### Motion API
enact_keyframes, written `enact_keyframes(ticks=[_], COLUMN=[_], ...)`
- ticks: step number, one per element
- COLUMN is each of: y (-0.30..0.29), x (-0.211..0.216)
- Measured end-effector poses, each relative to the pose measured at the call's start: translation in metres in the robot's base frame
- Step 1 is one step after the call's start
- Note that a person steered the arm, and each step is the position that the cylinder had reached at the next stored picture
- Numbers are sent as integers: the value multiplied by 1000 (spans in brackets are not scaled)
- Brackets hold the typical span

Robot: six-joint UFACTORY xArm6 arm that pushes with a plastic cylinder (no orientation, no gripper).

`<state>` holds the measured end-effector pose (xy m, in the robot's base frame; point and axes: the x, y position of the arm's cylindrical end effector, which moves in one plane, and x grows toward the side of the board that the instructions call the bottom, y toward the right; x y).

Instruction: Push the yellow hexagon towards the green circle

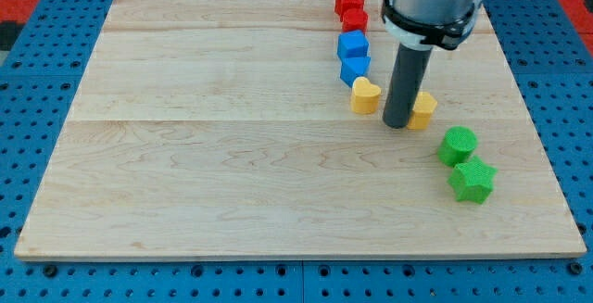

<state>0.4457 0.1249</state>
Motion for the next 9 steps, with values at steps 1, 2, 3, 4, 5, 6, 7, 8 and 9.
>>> enact_keyframes(ticks=[1, 2, 3, 4, 5, 6, 7, 8, 9], y=[1, -10, -8, 0, 22, 32, 32, 32, 32], x=[-5, -34, -52, -52, -52, -52, -44, -42, -42])
